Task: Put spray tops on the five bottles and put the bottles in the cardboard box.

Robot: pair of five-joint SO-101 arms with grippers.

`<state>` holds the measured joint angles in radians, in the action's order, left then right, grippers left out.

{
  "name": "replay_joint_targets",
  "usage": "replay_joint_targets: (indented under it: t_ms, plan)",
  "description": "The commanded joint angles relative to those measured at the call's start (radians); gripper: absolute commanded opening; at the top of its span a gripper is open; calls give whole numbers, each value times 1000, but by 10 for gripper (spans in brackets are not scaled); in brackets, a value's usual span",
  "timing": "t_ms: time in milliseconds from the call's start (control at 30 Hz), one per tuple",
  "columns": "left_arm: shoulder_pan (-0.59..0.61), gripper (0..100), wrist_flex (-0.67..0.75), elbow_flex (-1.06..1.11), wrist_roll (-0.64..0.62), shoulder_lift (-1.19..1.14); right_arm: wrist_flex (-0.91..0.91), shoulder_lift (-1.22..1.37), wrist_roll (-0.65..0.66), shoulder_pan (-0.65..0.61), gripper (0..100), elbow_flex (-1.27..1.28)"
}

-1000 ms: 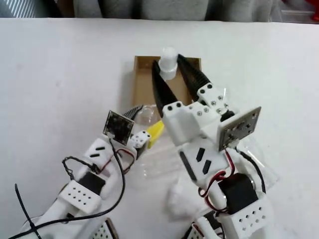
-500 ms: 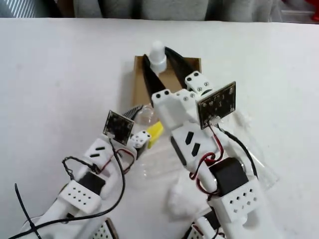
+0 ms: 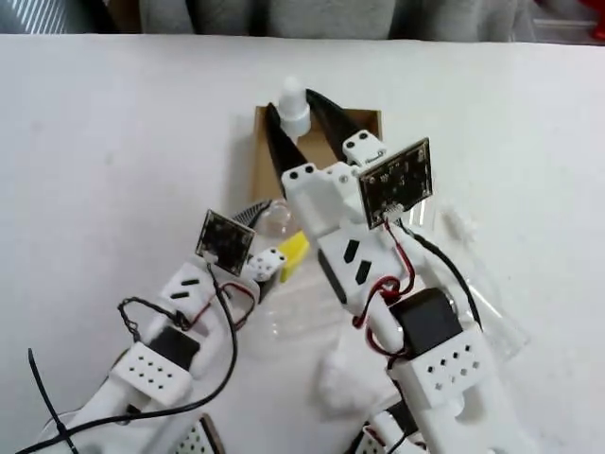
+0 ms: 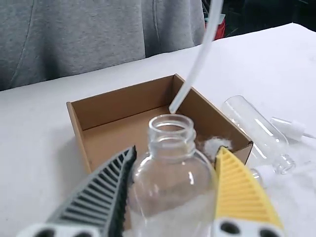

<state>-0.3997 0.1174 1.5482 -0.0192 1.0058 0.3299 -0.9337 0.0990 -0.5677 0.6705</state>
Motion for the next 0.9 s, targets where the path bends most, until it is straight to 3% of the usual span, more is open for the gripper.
replay_joint_targets:
  t_ms: [0,667,867]
  plan:
    - [-10,195,21,-5,8,16,-5,2,6,-7,15,-25]
    - [-8,195,21,-5,8,16,-5,76,3,-8,16,21]
    - [-8,195,21,-5,8,16,-5,73,-103,-8,16,94]
